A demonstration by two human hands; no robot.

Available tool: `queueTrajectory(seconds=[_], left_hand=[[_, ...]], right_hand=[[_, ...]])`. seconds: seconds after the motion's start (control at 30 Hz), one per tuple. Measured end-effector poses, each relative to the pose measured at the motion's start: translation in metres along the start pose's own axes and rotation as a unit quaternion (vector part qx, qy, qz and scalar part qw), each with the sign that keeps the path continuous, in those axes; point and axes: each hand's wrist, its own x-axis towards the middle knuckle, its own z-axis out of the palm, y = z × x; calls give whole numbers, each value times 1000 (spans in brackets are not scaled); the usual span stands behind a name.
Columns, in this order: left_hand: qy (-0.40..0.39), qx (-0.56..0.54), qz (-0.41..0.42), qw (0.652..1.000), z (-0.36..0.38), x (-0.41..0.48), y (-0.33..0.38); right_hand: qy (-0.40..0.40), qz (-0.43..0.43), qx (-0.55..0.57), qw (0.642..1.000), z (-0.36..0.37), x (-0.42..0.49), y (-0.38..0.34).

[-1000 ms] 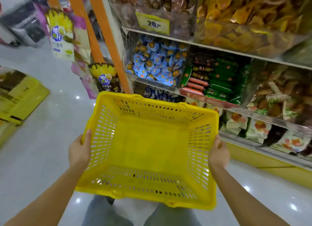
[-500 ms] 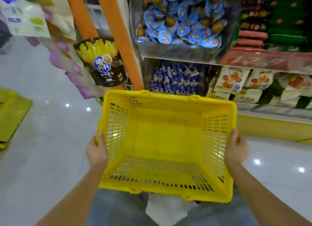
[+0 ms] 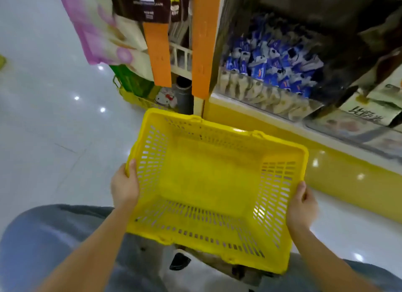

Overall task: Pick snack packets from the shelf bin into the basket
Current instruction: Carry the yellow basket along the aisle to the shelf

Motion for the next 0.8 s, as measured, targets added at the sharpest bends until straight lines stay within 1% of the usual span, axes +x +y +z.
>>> queueTrajectory(seconds=[0.17,0.37,0.5,0.6,0.7,0.77,0.8], left_hand=[[-23,46,-14,999,38,13,-28],[-122,65,43,989,61,37,-29],[-129,94,69,985,68,43,-19],[-133,109,74,982,64,40,-15],[-178,119,53,975,57,42,-4],[-206,144,53,967,50,44,9],[-211,162,72,961,47,44,17]], right_hand=[[-61,-6,-20,998,35,20,28],[-100,29,-70,992,49,37,48],[-146,46,-63,986,46,43,53],[-196,50,-74,977,38,40,42],[-245,40,-113,962,26,32,24],[-239,4,-152,959,17,26,9],[-226,-30,-164,960,11,24,1]])
